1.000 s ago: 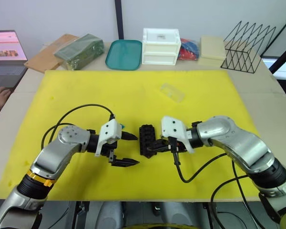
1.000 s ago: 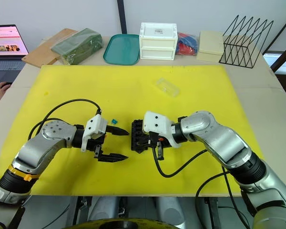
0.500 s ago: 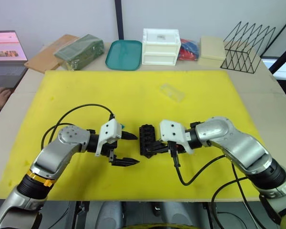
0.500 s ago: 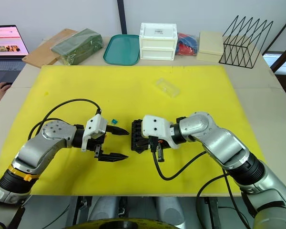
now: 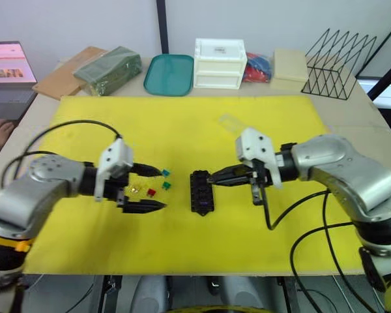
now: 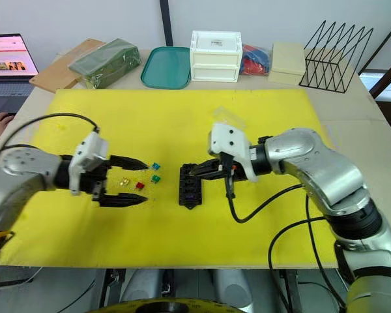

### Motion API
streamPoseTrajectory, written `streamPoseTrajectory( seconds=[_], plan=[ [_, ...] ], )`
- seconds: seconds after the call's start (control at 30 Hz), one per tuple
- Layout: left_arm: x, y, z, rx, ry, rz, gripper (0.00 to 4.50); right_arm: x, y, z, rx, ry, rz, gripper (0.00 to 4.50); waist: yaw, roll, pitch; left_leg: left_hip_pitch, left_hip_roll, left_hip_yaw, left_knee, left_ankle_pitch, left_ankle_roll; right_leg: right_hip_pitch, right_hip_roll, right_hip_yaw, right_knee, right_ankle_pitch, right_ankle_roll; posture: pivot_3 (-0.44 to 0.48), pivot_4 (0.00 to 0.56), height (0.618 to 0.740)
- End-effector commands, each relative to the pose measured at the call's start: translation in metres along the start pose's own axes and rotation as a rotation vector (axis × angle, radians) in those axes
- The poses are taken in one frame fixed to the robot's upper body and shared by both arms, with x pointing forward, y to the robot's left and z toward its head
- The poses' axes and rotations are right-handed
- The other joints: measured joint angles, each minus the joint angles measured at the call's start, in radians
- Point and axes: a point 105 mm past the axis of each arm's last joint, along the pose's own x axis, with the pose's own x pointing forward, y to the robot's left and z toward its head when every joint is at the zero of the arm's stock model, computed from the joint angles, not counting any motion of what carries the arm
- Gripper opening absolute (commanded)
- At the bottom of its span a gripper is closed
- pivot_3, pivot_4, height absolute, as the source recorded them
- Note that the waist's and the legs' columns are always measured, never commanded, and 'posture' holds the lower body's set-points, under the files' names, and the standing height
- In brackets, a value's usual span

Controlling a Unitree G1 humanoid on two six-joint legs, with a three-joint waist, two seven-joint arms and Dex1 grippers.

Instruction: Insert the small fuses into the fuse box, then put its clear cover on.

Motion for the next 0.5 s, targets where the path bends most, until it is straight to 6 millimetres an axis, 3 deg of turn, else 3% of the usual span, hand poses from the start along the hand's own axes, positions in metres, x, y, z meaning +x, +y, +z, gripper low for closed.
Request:
streamPoseTrajectory(
  seconds=[0.03,0.1,0.23,0.43,0.5],
  plan=[
    [-0.034,0.006,0.000,-0.009,0.038,0.093,4.50,-0.025,-0.005,-0.003,-0.031,0.028,-0.055,0.42,0.001,0.000,0.000,0.000,0.000,0.000,0.000,0.000,0.000,0.000,0.000,0.000,0.000,0.000,0.000,0.000,0.150,0.740],
    [-0.052,0.010,-0.005,-0.024,0.076,0.145,4.50,-0.037,-0.007,-0.011,-0.024,0.064,-0.083,0.87,0.003,0.000,0.000,0.000,0.000,0.000,0.000,0.000,0.000,0.000,0.000,0.000,-0.001,0.000,0.000,0.000,0.150,0.740],
    [-0.099,0.018,-0.025,-0.086,0.153,0.286,4.50,-0.076,-0.016,-0.038,0.019,0.186,-0.182,2.30,0.003,0.000,0.000,0.000,0.000,0.001,0.000,0.000,0.000,0.000,0.000,0.000,-0.001,0.000,0.000,0.000,0.150,0.740],
    [-0.135,0.025,-0.045,-0.129,0.199,0.399,4.50,-0.108,-0.023,-0.063,0.055,0.281,-0.267,4.48,-0.002,0.000,0.000,0.001,0.000,0.005,0.000,0.000,0.000,0.000,0.000,0.000,-0.001,0.000,0.000,0.000,0.150,0.740],
    [-0.140,0.027,-0.049,-0.138,0.201,0.415,4.50,-0.113,-0.024,-0.069,0.063,0.301,-0.283,4.48,-0.001,0.000,0.000,0.001,0.000,0.006,0.000,0.000,0.000,0.000,0.001,0.000,-0.001,0.000,0.000,0.000,0.150,0.740]
  ],
)
